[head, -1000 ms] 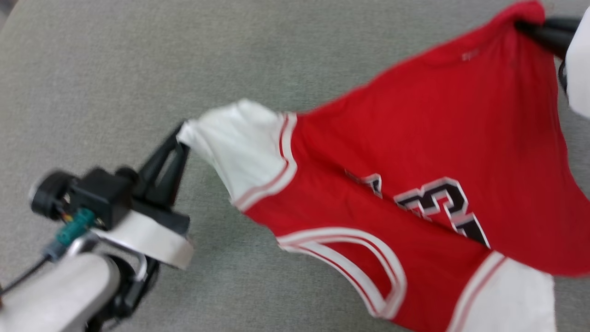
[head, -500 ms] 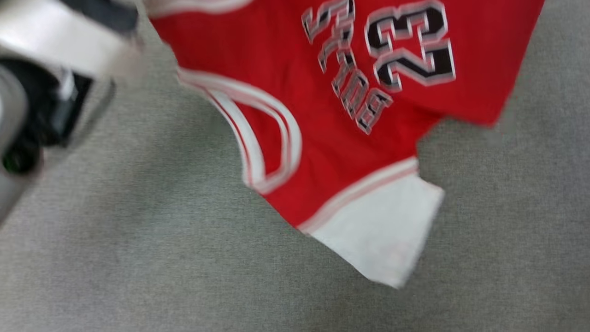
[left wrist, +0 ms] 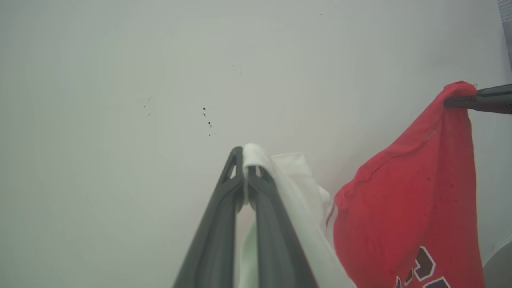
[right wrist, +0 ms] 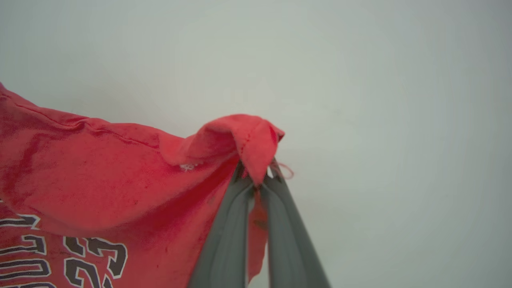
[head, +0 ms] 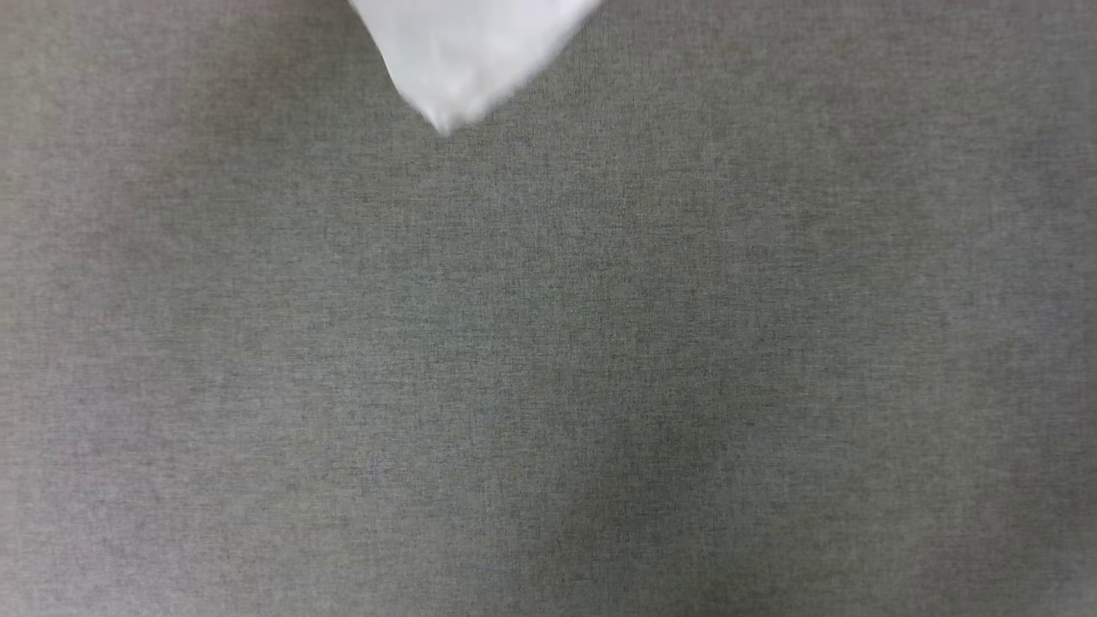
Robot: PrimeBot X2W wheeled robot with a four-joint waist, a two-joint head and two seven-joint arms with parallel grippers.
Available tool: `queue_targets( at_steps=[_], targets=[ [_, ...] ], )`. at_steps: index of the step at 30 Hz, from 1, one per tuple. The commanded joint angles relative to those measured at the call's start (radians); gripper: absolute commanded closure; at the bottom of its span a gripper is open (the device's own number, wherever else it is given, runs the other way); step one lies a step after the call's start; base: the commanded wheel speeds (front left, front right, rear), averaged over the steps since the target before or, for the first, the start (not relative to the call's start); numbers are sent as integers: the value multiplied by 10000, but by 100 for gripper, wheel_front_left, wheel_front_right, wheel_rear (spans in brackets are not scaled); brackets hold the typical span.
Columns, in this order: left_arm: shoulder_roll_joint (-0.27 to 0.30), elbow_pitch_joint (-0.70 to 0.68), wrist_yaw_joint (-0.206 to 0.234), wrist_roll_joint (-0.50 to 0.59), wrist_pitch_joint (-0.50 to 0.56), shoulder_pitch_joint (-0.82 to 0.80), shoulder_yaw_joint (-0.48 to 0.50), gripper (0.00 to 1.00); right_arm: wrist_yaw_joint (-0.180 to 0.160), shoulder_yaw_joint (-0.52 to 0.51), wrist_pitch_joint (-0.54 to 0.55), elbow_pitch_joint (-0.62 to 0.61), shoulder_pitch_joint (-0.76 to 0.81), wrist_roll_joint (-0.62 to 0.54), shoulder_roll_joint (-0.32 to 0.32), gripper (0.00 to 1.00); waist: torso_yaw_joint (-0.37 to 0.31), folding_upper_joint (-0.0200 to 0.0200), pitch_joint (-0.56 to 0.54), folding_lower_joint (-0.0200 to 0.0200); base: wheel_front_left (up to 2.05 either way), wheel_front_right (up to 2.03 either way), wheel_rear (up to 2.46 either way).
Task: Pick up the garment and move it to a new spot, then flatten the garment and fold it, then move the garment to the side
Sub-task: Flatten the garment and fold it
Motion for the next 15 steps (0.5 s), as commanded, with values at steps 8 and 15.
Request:
queue_targets(
  at_steps=[8, 15],
  targets=[
    [-905, 2209, -749, 251, -499, -2367, 57, 100, -13, 215, -748, 1328, -1728, -697, 420, 100, 167, -1, 594, -1, 0, 0, 0],
    [-1098, 3522, -1163, 161, -1019, -2399, -97, 100, -15, 1007, -1224, 2296, -1639, -500, 594, 100, 197, -1, 781, -1, 0, 0, 0]
  ],
)
